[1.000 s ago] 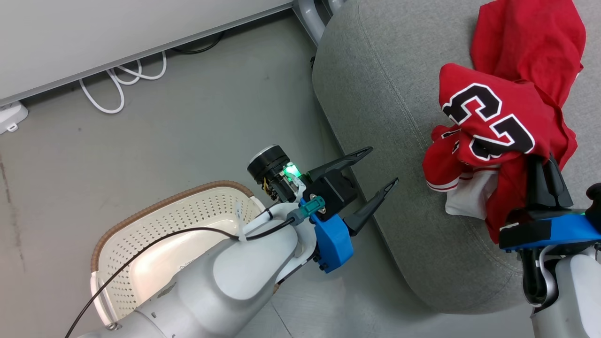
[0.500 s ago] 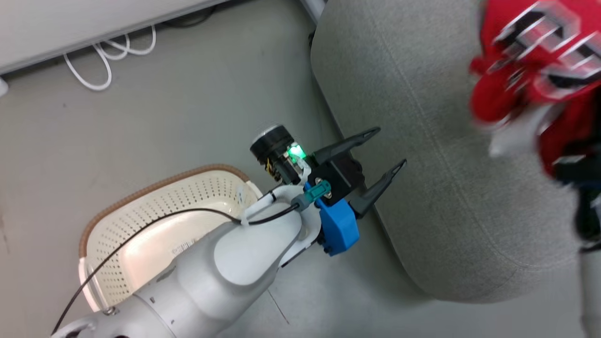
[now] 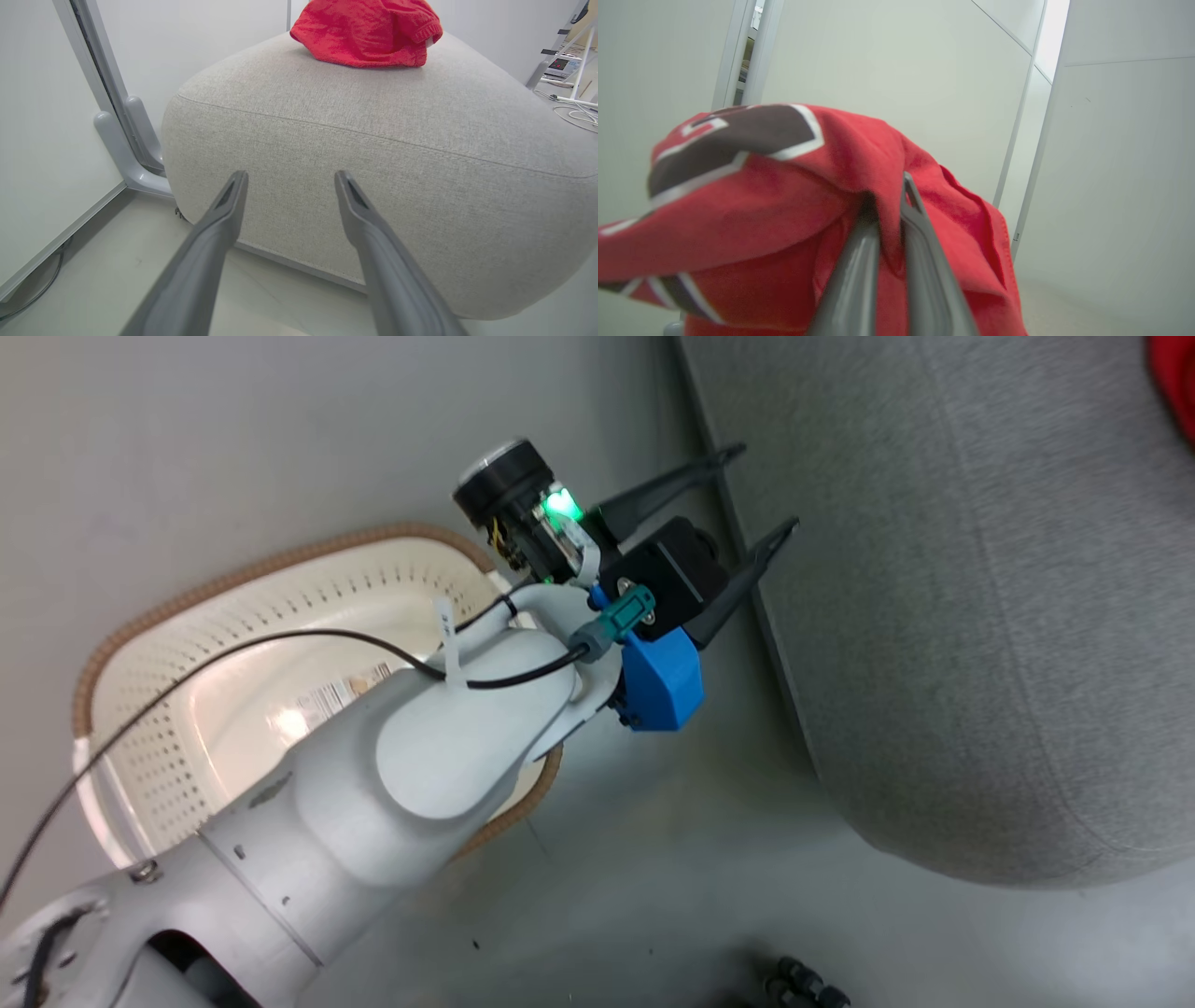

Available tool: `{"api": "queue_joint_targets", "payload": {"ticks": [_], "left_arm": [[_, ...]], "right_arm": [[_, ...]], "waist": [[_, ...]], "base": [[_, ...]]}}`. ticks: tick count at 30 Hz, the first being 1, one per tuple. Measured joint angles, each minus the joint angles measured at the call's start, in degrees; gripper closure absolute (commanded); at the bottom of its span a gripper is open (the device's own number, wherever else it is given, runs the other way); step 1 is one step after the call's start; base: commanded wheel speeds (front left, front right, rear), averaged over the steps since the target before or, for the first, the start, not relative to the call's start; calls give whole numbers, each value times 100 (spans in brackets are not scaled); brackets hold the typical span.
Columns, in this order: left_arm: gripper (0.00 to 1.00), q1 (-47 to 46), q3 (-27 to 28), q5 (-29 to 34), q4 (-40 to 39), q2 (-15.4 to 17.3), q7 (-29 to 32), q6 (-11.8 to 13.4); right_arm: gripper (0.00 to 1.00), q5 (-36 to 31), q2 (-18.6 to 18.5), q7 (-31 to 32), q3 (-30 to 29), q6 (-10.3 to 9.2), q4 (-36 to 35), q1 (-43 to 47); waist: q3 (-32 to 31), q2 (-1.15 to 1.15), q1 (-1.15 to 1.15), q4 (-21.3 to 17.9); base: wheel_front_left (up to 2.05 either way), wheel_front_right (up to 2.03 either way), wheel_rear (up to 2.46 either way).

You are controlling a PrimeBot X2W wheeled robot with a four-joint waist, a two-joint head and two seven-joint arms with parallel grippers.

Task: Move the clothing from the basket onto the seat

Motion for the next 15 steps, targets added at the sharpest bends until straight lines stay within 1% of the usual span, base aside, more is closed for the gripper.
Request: {"api": "queue_joint_targets", "payload": {"ticks": [4, 8, 15], "left_arm": [[0, -160, -10, 91, -199, 138, 115, 54], [0, -240, -30, 141, -390, 222, 196, 104], [0, -262, -46, 147, -632, 335, 280, 179]], "right_arm": [[100, -25, -132, 0, -215, 0, 483, -244], [100, -91, -120, 0, -502, 0, 946, -301], [100, -361, 220, -1, -611, 0, 1458, -98]], "waist": [[457, 0, 0, -5], [801, 0, 0, 1], [1055, 0, 0, 54]], "base": [[0, 0, 0], [0, 0, 0], [0, 0, 0]]}}
